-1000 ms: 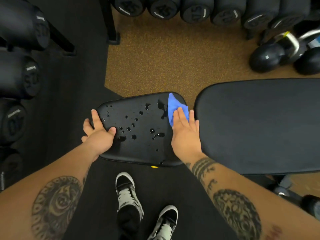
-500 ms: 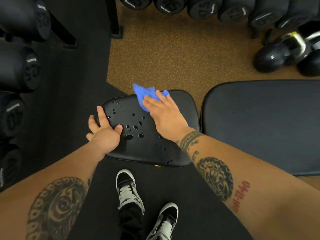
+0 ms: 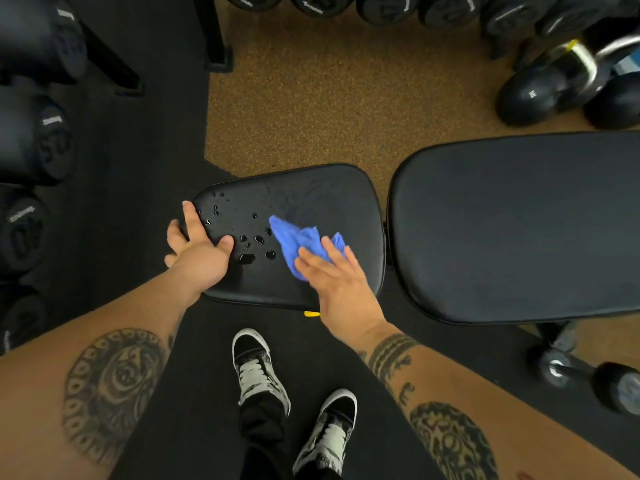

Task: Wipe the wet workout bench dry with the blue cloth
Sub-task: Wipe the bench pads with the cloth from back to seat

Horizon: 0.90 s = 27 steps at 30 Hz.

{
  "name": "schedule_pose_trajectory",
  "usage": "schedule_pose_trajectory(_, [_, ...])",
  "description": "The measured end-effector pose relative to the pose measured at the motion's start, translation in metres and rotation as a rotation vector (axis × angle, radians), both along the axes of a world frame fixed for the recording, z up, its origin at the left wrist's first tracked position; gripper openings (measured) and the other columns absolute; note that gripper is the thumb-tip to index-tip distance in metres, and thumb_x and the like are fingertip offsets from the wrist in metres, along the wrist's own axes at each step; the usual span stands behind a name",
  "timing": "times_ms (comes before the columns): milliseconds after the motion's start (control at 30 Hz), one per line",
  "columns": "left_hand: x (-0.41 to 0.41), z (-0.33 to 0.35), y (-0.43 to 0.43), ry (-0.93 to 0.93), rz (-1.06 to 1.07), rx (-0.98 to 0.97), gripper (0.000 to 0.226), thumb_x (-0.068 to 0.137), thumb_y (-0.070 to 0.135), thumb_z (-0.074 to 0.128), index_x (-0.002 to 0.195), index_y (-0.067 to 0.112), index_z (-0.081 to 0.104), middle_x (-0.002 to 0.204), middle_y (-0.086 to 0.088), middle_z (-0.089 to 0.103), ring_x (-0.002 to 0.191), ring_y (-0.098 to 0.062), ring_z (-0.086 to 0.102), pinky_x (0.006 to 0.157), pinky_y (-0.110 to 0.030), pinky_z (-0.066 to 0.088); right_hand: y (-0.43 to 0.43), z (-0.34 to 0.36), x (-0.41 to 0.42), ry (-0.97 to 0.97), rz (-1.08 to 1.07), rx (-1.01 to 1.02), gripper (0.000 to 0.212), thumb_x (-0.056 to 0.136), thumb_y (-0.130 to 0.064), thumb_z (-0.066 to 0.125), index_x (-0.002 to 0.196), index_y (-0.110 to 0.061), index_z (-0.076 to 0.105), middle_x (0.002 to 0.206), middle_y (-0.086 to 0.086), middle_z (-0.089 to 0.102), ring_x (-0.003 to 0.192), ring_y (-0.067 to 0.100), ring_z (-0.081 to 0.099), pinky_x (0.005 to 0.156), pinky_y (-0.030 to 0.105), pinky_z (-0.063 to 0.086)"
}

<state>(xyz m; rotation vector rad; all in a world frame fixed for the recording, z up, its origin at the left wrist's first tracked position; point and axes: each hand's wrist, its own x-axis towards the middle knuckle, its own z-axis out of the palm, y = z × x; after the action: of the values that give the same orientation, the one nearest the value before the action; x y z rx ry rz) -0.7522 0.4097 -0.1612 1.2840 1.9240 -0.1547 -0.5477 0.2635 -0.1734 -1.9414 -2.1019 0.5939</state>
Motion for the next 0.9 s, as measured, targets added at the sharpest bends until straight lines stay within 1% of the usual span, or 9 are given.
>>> schedule_pose_trajectory(133, [0.005,0.013,-0.009,-0.01,0.041,0.032,0.082,0.097,0.049,0.049,0.153,0.049,-0.01,0.166,0.006,-0.012,0.146,-0.04,0.011,0.115,-0.056,0.02,-0.028,0.023,0.003,0.354,-0.108,-0.18,0.06,0.083,0.013,0.057,0.137,-0.013,0.058,0.148,0.0,0.053,0.146,0.015,0.026,0.121,0.024,0.01])
schedule_pose_trajectory(200, [0.01,0.022,-0.025,0.069,0.032,0.246,0.073,0.097,0.046,0.051,0.157,0.039,0.008,0.167,0.003,-0.007,0.148,-0.038,0.006,0.115,-0.064,0.02,-0.03,0.048,-0.001,0.726,-0.444,-0.289,0.043,0.098,0.003,0.049,0.134,-0.017,0.061,0.14,-0.004,0.058,0.136,0.013,0.046,0.107,0.007,0.031])
schedule_pose_trajectory(300, [0.028,0.041,-0.06,-0.28,-0.01,0.661,0.049,0.095,0.031,0.05,0.141,0.015,0.052,0.151,-0.006,0.041,0.139,-0.019,0.035,0.118,-0.049,0.027,-0.013,0.07,-0.012,1.24,-0.931,-0.317,0.031,0.103,-0.019,0.046,0.127,-0.027,0.065,0.123,0.002,0.069,0.109,0.019,0.067,0.1,0.038,0.053])
schedule_pose_trajectory(400, [0.06,0.068,-0.095,-0.838,-0.025,0.362,0.041,0.091,0.03,0.053,0.131,0.027,0.057,0.128,0.015,0.058,0.116,0.012,0.052,0.104,-0.019,0.042,0.008,0.09,-0.026,1.742,-1.026,-0.516,0.051,0.096,-0.055,0.047,0.136,-0.025,0.059,0.135,0.009,0.063,0.123,0.024,0.061,0.11,0.049,0.043])
schedule_pose_trajectory(500, [0.076,0.068,-0.1,-0.852,0.01,0.219,0.045,0.095,0.021,0.062,0.137,0.034,0.053,0.133,0.016,0.057,0.122,0.0,0.056,0.1,-0.02,0.044,0.015,0.099,-0.01,1.912,-0.851,-0.74,0.093,0.086,-0.084,0.016,0.149,-0.02,0.042,0.15,0.007,0.05,0.134,0.028,0.05,0.119,0.049,0.028])
schedule_pose_trajectory(600, [0.075,0.071,-0.084,-0.574,0.215,0.477,0.043,0.096,0.013,0.055,0.135,0.031,0.054,0.12,0.013,0.059,0.114,-0.013,0.059,0.086,-0.013,0.041,0.011,0.101,0.03,1.521,-0.907,-0.503,0.064,0.098,-0.068,0.026,0.128,-0.023,0.06,0.132,0.002,0.066,0.119,0.024,0.06,0.108,0.042,0.041])
schedule_pose_trajectory(667, [0.077,0.071,-0.073,-0.427,0.266,0.549,0.052,0.098,0.021,0.053,0.147,0.033,0.04,0.13,0.009,0.056,0.117,-0.011,0.055,0.086,-0.009,0.033,0.004,0.089,0.064,0.868,-0.985,-0.167,0.029,0.1,-0.037,0.053,0.12,-0.021,0.068,0.124,0.0,0.07,0.119,0.021,0.061,0.107,0.037,0.043])
schedule_pose_trajectory(767, [0.086,0.049,-0.06,-0.336,0.048,0.507,0.066,0.102,0.027,0.048,0.158,0.029,0.013,0.159,0.0,0.035,0.142,-0.021,0.038,0.105,-0.023,0.027,-0.018,0.053,0.111,-0.005,-0.784,-0.229,0.058,0.096,-0.032,0.055,0.151,-0.023,0.039,0.161,0.003,0.033,0.151,0.033,0.019,0.119,0.051,0.02])
schedule_pose_trajectory(900, [0.117,0.001,-0.05,-0.031,-0.402,0.607,0.055,0.098,0.016,0.048,0.149,0.007,0.029,0.151,-0.014,0.037,0.146,-0.037,0.023,0.12,-0.057,0.013,-0.036,0.024,0.124,-0.306,-0.559,-0.412,0.073,0.102,-0.049,0.04,0.159,-0.023,0.004,0.168,-0.001,-0.011,0.151,0.039,-0.015,0.121,0.059,0.006])
